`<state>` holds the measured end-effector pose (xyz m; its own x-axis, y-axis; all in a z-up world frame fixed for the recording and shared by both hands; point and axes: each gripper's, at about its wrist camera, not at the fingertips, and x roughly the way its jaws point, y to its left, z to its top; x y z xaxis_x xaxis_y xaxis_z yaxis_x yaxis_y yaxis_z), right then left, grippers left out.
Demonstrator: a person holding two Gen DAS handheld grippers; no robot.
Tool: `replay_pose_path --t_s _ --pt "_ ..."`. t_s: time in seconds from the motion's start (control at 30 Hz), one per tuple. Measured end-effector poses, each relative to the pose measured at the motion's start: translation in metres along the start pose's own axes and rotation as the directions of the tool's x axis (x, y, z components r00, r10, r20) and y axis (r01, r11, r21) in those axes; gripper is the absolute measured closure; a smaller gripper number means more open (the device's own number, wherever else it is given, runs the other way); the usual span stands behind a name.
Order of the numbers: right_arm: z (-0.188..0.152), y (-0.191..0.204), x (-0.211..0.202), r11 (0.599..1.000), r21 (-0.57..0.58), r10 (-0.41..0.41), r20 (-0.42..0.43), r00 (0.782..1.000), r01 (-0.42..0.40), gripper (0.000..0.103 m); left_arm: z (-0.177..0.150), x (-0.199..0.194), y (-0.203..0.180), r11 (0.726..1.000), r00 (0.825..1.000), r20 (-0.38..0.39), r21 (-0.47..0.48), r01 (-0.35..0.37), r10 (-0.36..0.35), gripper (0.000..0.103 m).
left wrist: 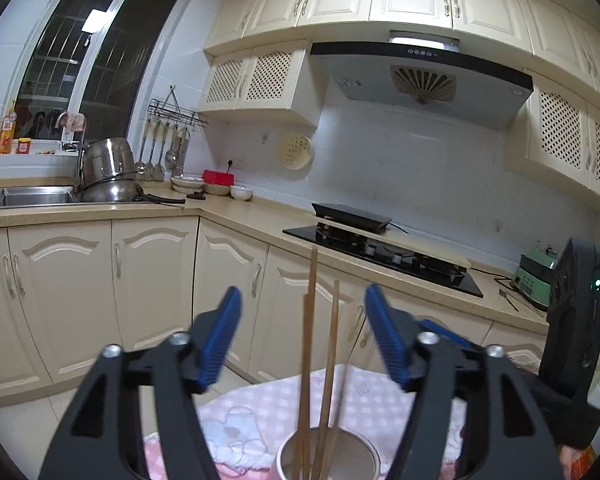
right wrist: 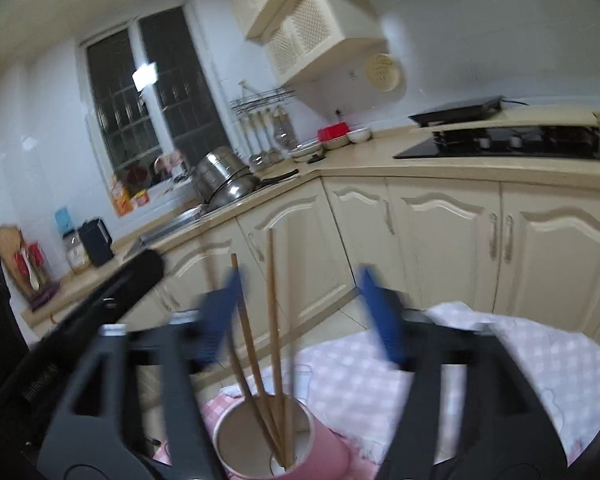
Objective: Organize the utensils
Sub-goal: 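Carry the chopstick with the right tool and drop it into the pink cup, then lower the left tool to the dark-handled spoon and grasp its handle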
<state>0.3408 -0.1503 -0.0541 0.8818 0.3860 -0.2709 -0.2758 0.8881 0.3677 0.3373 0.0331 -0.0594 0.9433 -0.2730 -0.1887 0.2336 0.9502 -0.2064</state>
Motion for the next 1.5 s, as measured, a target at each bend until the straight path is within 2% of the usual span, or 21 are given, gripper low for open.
replay_pose_path --t_s 0.03,0.1,0.17,0.23,0.6,0.97,1.2,1.33,1.5 --pt "-0.001 -0.001 -0.003 1.000 0.002 -0.003 -0.003 1.000 0.003 0.031 0.000 -0.005 0.001 1.000 1.000 0.000 0.002 -0.007 0.007 0.027" --pt "-0.002 -0.006 -0.014 1.000 0.012 -0.013 -0.007 1.000 0.013 0.017 0.000 -0.014 0.001 1.000 1.000 0.008 0.005 -0.016 0.016 0.017" --pt "-0.002 -0.009 -0.024 0.999 0.022 -0.025 0.000 1.000 0.025 0.009 0.001 -0.025 0.001 0.999 0.999 0.016 0.011 -0.031 0.031 0.012" --pt "-0.002 -0.013 -0.035 0.999 0.029 -0.037 -0.004 0.999 0.037 0.007 0.002 -0.034 -0.001 0.999 0.999 0.018 0.018 -0.048 0.047 0.008" --pt "-0.007 -0.033 -0.080 0.993 0.046 -0.107 -0.097 0.989 0.112 0.006 -0.008 -0.077 -0.014 0.991 0.993 -0.031 0.071 -0.114 0.117 0.007" --pt "-0.025 -0.040 -0.109 0.986 0.045 -0.148 -0.193 0.970 0.160 0.006 -0.030 -0.099 -0.025 0.990 0.988 -0.094 0.085 -0.113 0.121 0.007" --pt "-0.042 -0.039 -0.120 0.987 0.024 -0.151 -0.244 0.958 0.162 0.006 -0.047 -0.105 -0.029 0.988 0.980 -0.145 0.101 -0.120 0.134 0.007" --pt "-0.060 -0.041 -0.119 0.985 -0.002 -0.167 -0.306 0.937 0.175 0.006 -0.058 -0.103 -0.031 0.985 0.973 -0.182 0.125 -0.120 0.141 0.007" --pt "-0.089 -0.044 -0.114 0.980 -0.075 -0.197 -0.415 0.888 0.183 0.006 -0.078 -0.096 -0.032 0.979 0.955 -0.256 0.174 -0.106 0.149 0.007"
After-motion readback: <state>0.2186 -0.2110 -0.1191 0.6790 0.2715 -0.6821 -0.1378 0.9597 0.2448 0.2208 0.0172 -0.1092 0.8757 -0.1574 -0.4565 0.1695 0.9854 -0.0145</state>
